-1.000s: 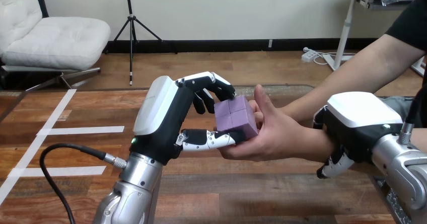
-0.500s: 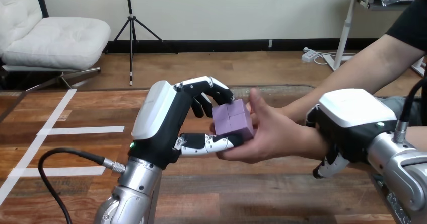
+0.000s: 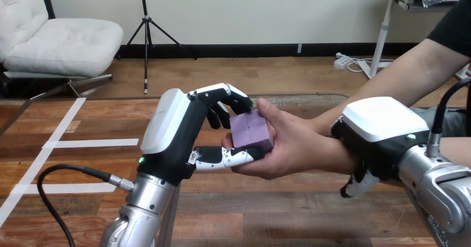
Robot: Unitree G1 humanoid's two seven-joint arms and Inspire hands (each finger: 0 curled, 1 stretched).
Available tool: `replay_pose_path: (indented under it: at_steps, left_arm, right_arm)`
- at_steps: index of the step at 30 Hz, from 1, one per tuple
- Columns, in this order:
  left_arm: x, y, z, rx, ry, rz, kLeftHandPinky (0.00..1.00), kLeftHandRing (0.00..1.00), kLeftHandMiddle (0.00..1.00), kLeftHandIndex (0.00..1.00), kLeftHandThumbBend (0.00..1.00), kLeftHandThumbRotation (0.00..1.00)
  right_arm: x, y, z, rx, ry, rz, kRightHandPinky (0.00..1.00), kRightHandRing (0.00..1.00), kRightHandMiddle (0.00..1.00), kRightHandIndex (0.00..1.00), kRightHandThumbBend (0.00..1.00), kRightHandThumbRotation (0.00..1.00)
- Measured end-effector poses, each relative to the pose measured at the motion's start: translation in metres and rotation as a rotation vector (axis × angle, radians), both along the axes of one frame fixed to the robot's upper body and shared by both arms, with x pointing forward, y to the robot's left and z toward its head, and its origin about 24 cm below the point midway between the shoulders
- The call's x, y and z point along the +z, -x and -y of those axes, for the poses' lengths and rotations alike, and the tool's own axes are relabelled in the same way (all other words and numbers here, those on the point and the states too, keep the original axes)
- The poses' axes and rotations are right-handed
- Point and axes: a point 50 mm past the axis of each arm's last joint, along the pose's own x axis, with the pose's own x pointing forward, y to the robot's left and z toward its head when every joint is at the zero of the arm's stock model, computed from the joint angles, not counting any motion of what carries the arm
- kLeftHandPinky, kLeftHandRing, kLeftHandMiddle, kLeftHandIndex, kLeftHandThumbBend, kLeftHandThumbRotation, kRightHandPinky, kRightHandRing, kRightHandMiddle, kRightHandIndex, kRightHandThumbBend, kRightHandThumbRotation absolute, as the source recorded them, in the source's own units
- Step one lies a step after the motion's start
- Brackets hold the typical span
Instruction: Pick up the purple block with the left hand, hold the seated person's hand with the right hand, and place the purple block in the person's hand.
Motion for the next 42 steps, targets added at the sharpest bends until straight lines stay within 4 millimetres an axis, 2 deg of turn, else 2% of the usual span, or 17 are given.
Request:
replay_pose_path:
  at_steps: [12,23,25,32,41,42]
  left_arm:
    - [0.001,0.0,-0.004,0.02,0.006,0.009,0.37,0.43,0.51,0.54,0.6,0.0]
    - [0.001,0.0,-0.005,0.025,0.009,0.012,0.37,0.43,0.51,0.54,0.6,0.0]
    - [0.001,0.0,-0.005,0.025,0.01,0.013,0.37,0.43,0.51,0.54,0.6,0.0]
    - [0.0,0.001,-0.006,0.026,0.009,0.014,0.37,0.43,0.51,0.54,0.6,0.0]
    - [-0.001,0.002,-0.006,0.027,0.0,0.011,0.38,0.43,0.52,0.56,0.6,0.0]
    - [-0.001,0.002,-0.006,0.027,-0.001,0.011,0.38,0.44,0.52,0.57,0.6,0.0]
  right_arm:
    - [0.001,0.0,-0.009,0.044,-0.021,0.008,0.26,0.34,0.43,0.58,0.77,0.0]
    - [0.002,-0.001,-0.012,0.054,-0.029,0.015,0.26,0.34,0.43,0.58,0.76,0.0]
    - [0.002,-0.001,-0.012,0.056,-0.029,0.015,0.29,0.38,0.46,0.58,0.76,0.0]
    - [0.002,-0.001,-0.013,0.063,-0.027,0.015,0.32,0.43,0.49,0.59,0.76,0.0]
    - [0.002,0.0,-0.014,0.08,-0.004,0.019,0.45,0.57,0.64,0.67,0.78,0.0]
    - [0.002,0.0,-0.014,0.083,-0.001,0.019,0.5,0.61,0.68,0.69,0.79,0.01]
